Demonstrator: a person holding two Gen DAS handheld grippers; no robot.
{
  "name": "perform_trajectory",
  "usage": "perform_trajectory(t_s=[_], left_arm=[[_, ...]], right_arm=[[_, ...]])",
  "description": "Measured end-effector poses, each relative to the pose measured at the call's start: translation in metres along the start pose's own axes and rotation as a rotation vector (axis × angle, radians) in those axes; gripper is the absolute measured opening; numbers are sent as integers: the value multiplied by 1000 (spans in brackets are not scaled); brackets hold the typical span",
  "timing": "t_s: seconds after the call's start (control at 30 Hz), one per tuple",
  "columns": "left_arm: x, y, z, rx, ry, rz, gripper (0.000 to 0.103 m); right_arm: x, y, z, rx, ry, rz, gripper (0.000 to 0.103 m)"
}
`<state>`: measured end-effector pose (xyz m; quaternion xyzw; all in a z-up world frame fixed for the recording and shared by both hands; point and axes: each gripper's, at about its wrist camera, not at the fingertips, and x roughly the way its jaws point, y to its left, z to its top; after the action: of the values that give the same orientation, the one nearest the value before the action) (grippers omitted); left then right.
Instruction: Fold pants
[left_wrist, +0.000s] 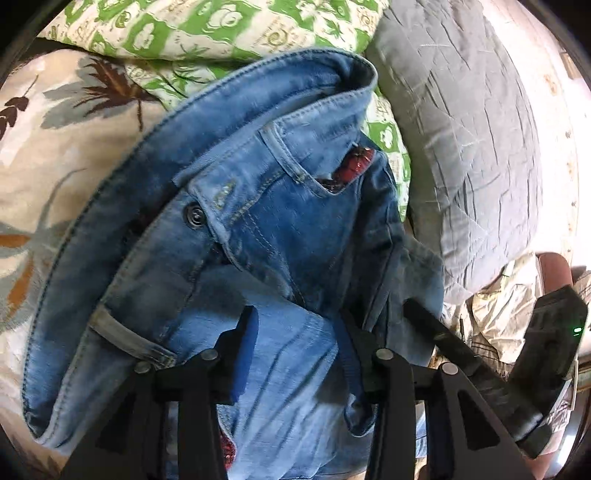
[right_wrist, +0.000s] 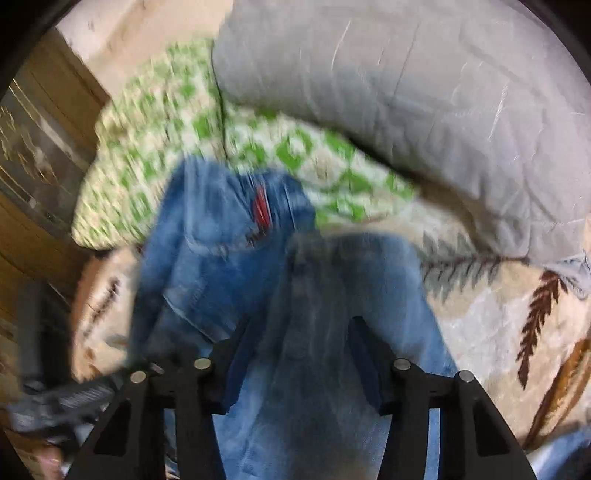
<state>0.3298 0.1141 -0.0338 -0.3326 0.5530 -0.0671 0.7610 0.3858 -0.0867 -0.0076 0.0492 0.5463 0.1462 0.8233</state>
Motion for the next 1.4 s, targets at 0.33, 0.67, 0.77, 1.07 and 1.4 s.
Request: perform_trajectory(t_s=[0.33,0.67,0.77,1.07,1.4], left_arm=[[1,-21,-7,62,20,-20,44],[-2,-56,-13,166,-3,-104,62],[4,-69,-8,204,17,-120,65],[62,-165,20,327,82,122,67],[97,-178,2,325,40,476,4]], right_arm=[[12,-14,-25,-41,34,-168,4],[-158,-63,-113,88,-362,-63,4],[-166,-83,-152,149,-408,-32,4],[-148,-129,-203,411,-411,52,4],[-141,-161,-219,589,-378,196,4]])
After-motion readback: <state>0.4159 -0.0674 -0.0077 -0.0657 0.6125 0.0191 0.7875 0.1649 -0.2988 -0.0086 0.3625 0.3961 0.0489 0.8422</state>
